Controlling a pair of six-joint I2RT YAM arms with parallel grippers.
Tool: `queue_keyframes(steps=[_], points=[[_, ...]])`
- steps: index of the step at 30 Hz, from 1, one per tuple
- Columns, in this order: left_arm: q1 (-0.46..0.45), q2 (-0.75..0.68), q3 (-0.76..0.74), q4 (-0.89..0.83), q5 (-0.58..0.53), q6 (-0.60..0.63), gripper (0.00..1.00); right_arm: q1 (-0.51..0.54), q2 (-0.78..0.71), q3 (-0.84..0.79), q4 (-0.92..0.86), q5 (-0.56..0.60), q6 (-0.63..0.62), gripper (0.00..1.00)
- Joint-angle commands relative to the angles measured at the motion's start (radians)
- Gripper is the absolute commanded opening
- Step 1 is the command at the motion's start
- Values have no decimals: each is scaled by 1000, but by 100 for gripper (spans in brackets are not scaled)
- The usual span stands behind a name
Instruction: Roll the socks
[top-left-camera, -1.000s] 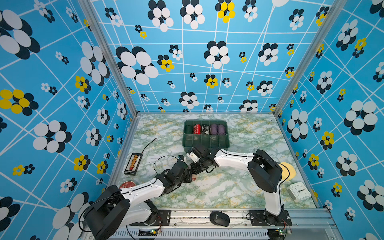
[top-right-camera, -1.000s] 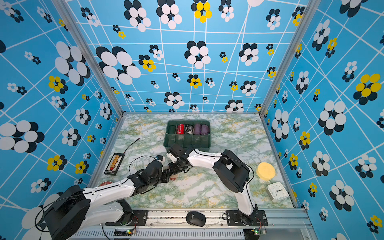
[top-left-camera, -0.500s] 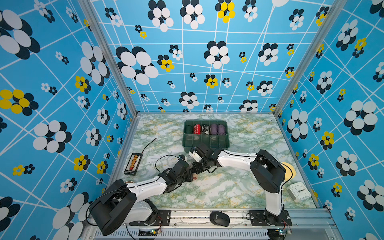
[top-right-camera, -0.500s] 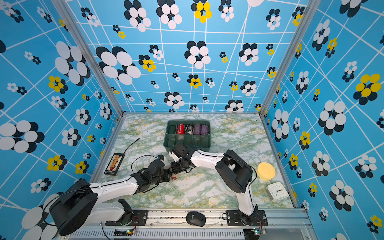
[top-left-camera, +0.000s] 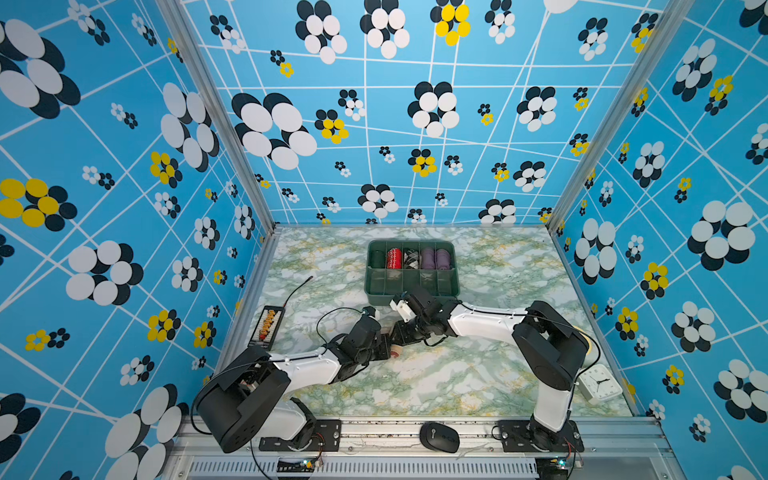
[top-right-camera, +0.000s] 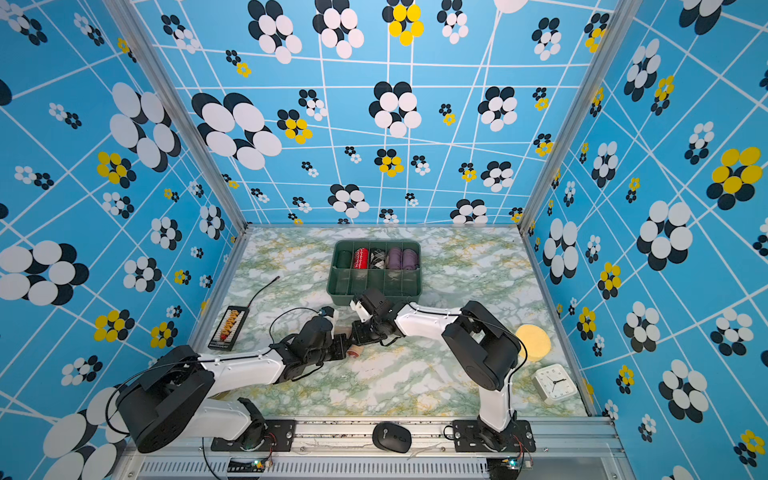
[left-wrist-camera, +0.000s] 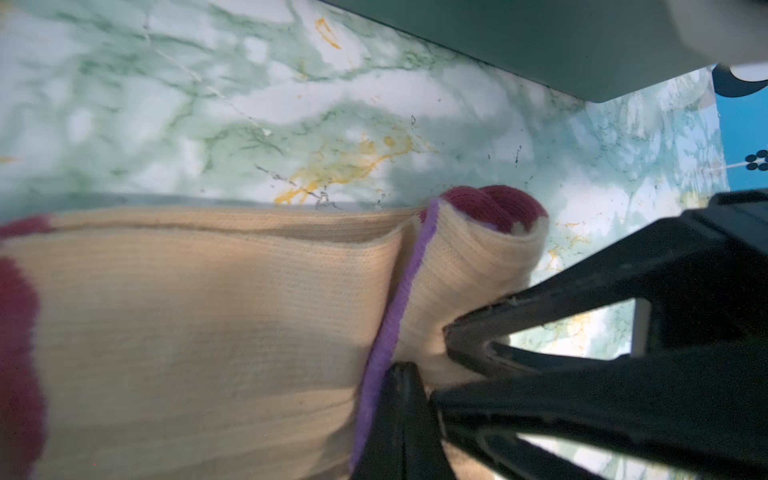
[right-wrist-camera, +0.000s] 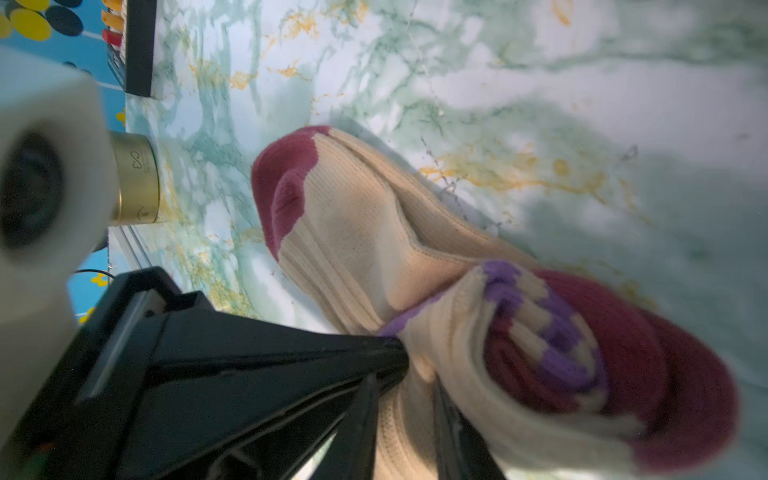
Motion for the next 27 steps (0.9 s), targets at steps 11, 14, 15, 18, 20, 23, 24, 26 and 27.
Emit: queue_keyframes(steps=[11,14,15,18,20,23,24,26,27], points=[[-5,47,-21,-183,37,19,0,-4,-42,-137,107,-114,99,29],[-5,49,-18,-184,38,20,0,-18,-82,-175,179,-133,132,29],[-5,50,-18,-184,38,20,0,-22,-96,-186,198,-133,141,29],[-5,55,-13,-184,38,20,0,-37,-143,-217,219,-129,154,30],[-3,62,-9,-183,40,22,0,-44,-170,-236,212,-121,154,30],[-2,76,-1,-180,41,25,0,-51,-203,-268,216,-113,155,31],[-2,81,1,-178,42,26,0,-51,-209,-274,218,-112,154,31],[1,93,3,-173,46,26,0,-54,-218,-287,218,-105,163,31],[3,97,2,-170,49,26,0,-53,-224,-293,220,-99,168,31]])
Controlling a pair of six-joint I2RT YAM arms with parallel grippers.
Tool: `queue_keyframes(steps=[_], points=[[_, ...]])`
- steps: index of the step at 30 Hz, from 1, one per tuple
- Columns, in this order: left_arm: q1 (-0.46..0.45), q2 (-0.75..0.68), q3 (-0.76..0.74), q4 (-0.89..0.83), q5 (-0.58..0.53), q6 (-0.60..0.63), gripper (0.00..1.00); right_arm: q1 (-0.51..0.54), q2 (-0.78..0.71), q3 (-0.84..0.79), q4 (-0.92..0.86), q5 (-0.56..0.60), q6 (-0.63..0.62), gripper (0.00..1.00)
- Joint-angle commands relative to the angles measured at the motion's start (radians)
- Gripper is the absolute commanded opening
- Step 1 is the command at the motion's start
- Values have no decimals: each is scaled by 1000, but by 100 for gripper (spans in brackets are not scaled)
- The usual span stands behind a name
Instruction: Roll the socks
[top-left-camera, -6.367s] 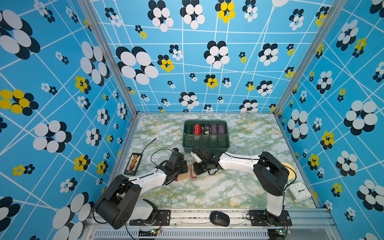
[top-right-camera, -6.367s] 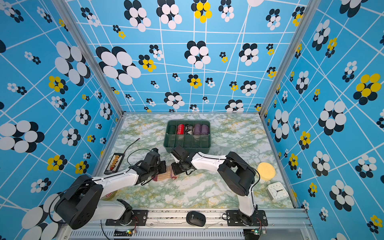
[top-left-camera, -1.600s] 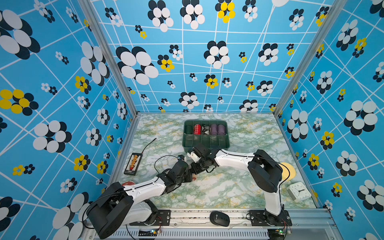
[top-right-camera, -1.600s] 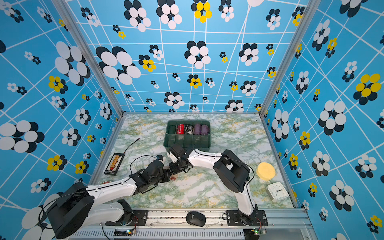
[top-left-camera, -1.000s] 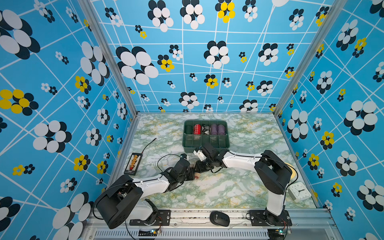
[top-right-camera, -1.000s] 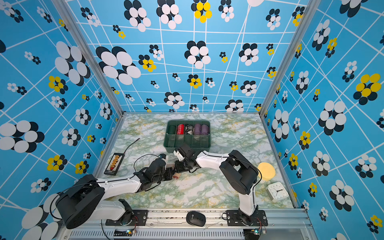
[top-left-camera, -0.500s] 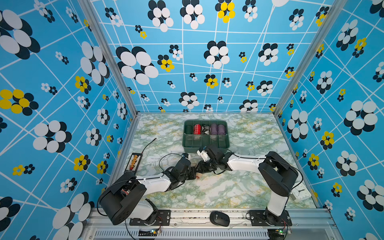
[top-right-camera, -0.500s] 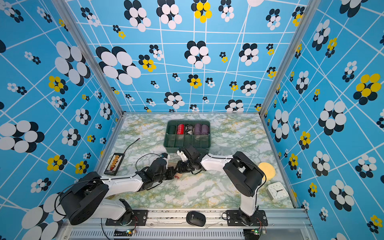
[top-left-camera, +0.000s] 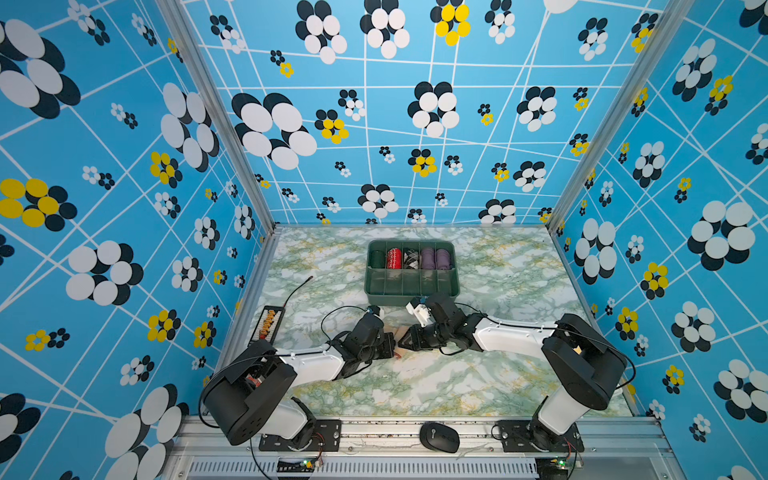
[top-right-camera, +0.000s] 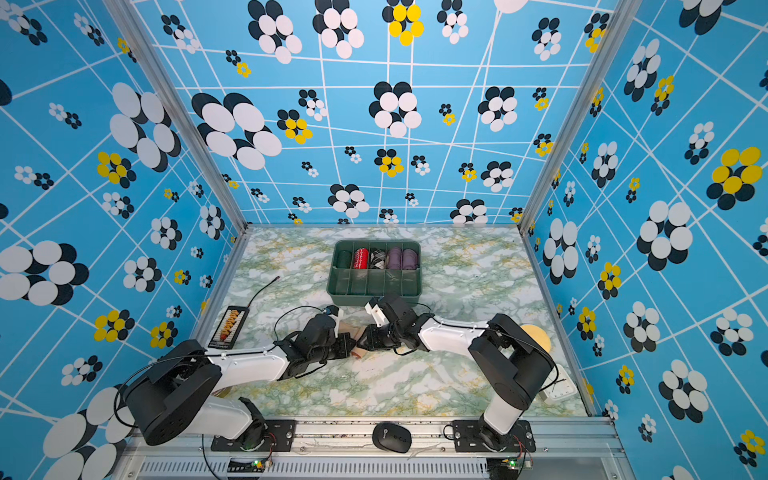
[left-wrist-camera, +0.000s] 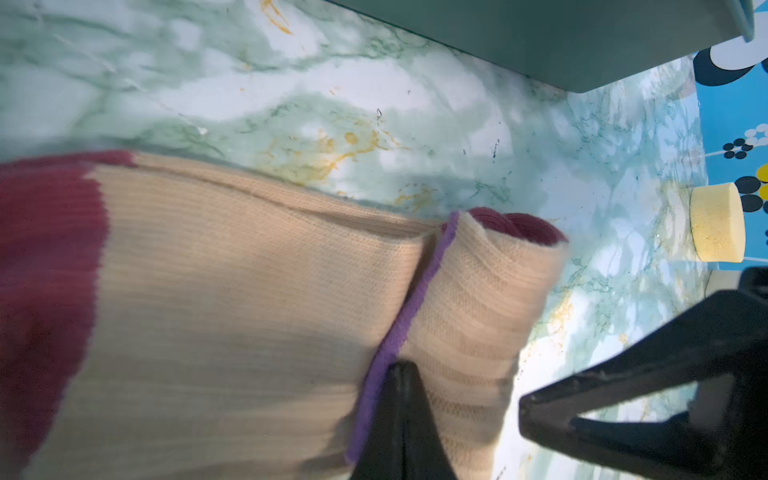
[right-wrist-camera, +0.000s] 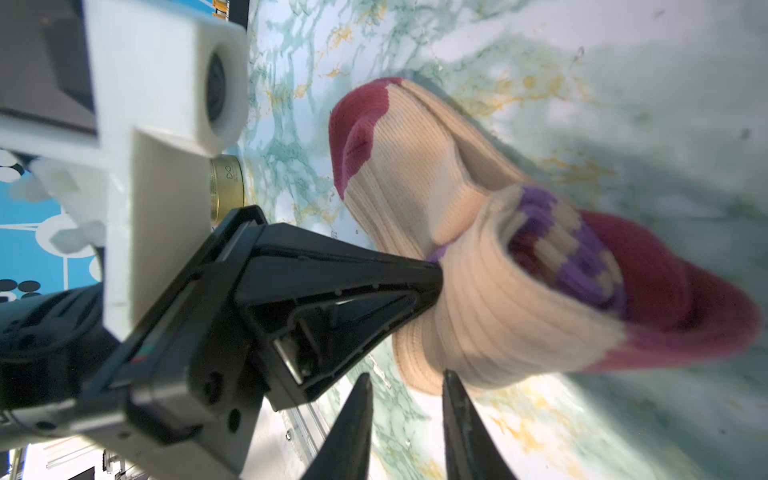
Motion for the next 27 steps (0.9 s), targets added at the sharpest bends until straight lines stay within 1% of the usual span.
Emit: queue_keyframes(steps=[1,3,6,8,11,15,20,24,27], points=[[4,65,-32,-165,8,21,0,-7,-31,-30,1,11,29,31],[6,71,-32,-162,9,21,0,-8,-57,-55,5,45,46,31],[7,81,-31,-160,12,21,0,-6,-107,-111,22,126,97,34],[10,90,-32,-153,18,21,0,-7,-137,-158,62,176,143,36],[12,107,-35,-138,25,17,0,-8,-152,-210,131,218,188,39],[13,128,-42,-115,35,11,0,-7,-120,-219,204,202,218,40],[18,152,-48,-83,55,3,0,-13,-57,-234,370,160,279,40],[22,162,-48,-67,67,1,0,-14,-30,-228,381,163,286,40],[31,170,-57,-41,85,-6,0,-14,-27,-233,363,186,286,40]])
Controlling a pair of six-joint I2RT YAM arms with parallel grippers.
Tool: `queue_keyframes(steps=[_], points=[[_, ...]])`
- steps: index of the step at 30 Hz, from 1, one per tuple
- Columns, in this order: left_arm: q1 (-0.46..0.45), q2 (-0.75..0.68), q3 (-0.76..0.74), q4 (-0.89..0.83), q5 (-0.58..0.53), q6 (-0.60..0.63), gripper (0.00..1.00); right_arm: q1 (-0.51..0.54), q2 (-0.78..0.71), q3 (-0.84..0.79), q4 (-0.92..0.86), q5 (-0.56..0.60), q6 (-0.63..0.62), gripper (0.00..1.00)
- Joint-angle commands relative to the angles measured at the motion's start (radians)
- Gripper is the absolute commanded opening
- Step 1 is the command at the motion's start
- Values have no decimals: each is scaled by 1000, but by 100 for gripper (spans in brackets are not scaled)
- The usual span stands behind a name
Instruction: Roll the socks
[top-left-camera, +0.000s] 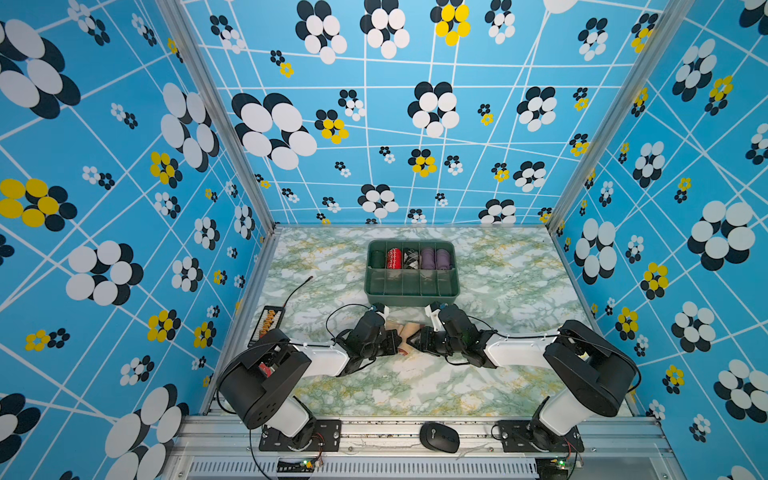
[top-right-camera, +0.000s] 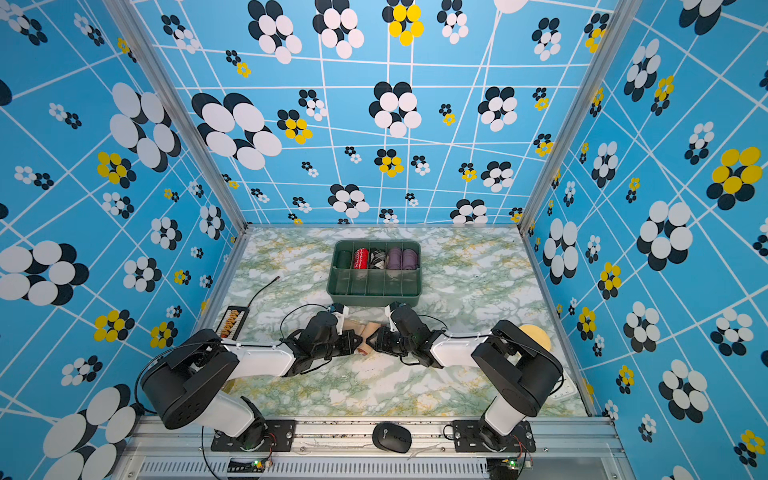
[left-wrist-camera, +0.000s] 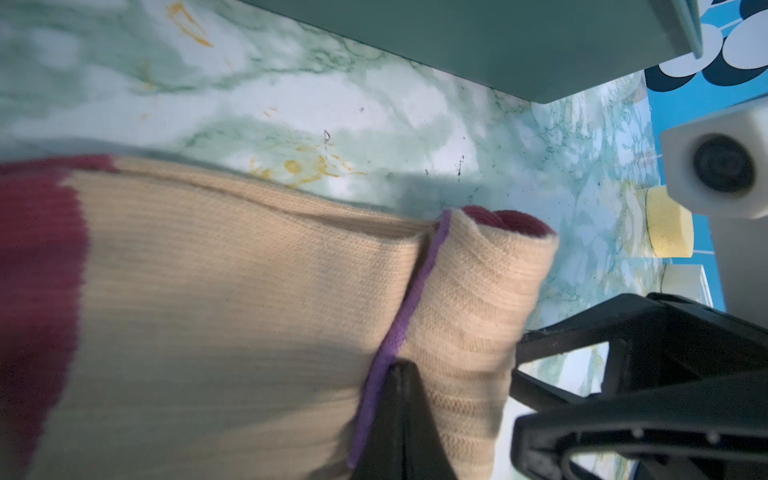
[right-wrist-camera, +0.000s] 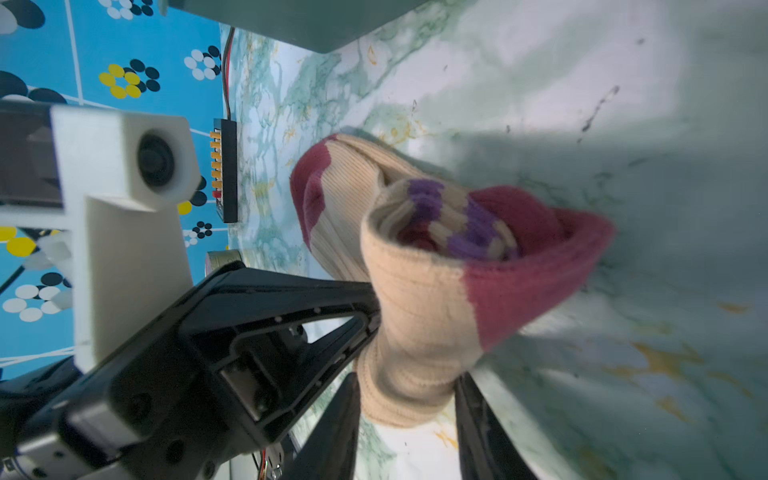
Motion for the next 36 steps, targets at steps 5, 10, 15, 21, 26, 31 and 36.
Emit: queue_keyframes(steps=[5,10,15,21,26,31,36], points=[[25,89,-74,-161,24,-9,0,-7,-20,-34,-15,53,8,40],[28,100,-74,-150,29,-9,0,-6,-42,-41,-44,60,4,41],[28,101,-76,-147,34,-10,0,-7,-12,-29,-17,53,8,41],[28,98,-75,-142,46,-15,0,-7,26,-22,6,70,2,41],[28,100,-76,-124,59,-22,0,-6,51,-21,6,79,-9,41],[27,118,-76,-104,73,-27,0,-6,94,-20,43,65,2,41],[27,139,-76,-83,87,-33,0,-7,146,-18,111,43,26,42]])
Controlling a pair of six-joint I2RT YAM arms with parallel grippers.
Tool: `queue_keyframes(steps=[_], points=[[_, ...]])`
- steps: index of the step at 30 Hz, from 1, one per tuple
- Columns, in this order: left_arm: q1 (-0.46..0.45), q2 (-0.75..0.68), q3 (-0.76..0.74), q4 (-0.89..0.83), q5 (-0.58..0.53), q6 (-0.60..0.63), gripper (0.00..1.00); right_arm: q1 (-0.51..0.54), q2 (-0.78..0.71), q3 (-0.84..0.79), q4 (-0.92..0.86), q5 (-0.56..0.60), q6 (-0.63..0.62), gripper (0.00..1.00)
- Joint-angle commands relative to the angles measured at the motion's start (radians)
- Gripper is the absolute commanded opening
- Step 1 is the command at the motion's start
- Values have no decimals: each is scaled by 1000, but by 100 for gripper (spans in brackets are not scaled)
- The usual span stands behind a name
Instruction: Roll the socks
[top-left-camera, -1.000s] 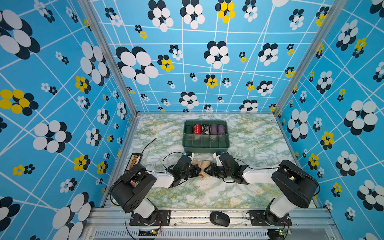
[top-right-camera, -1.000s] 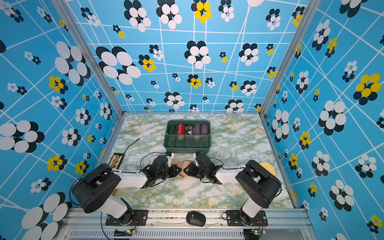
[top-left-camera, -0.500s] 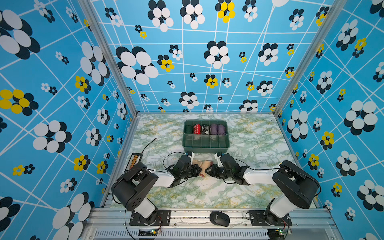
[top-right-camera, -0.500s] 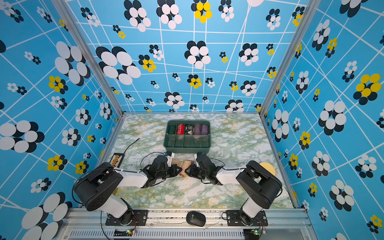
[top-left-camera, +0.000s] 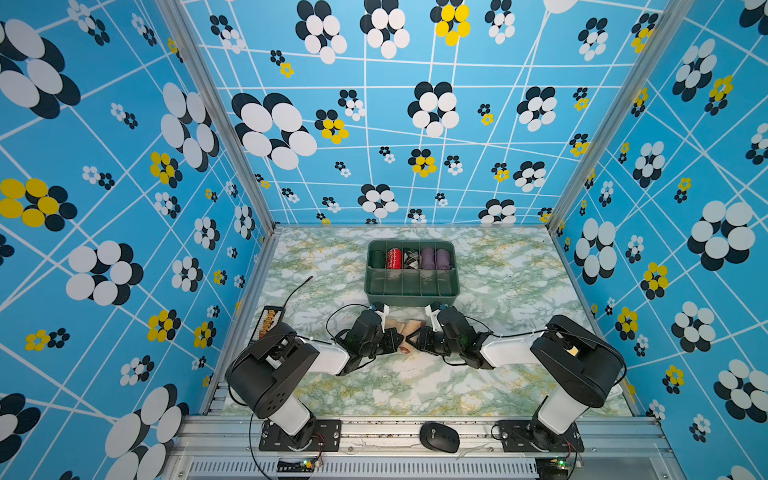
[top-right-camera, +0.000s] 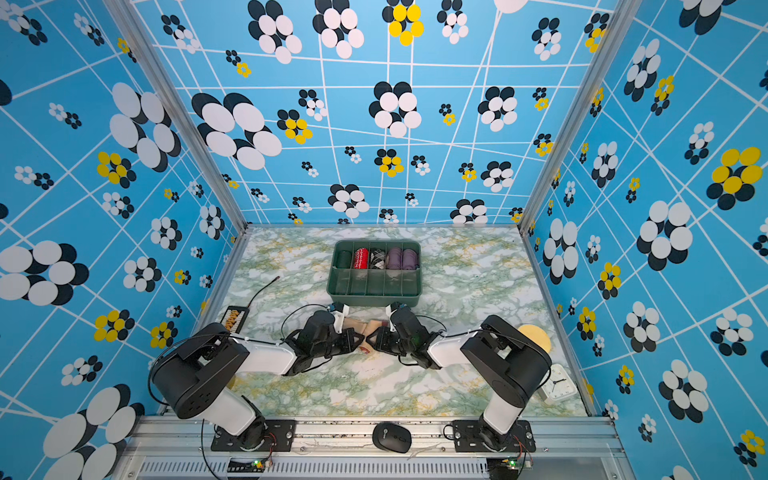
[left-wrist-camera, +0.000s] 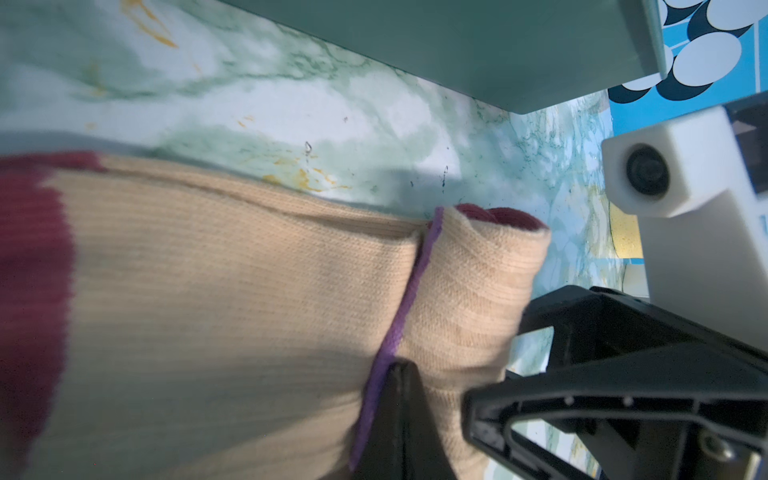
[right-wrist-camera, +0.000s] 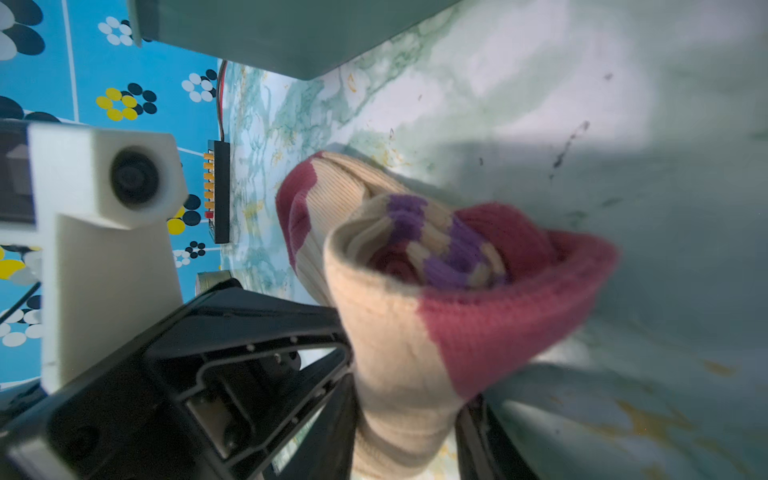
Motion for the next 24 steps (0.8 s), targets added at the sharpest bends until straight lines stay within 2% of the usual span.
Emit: queue_keyframes(steps=[1,20,24], points=[[-4,80,-56,-218,9,-6,0,-4,69,-3,-13,-3,21,42],[-14,124,-46,-167,34,-26,0,-4,64,-66,145,0,62,40],[-14,118,-47,-169,34,-25,0,-4,78,-85,211,8,86,36]])
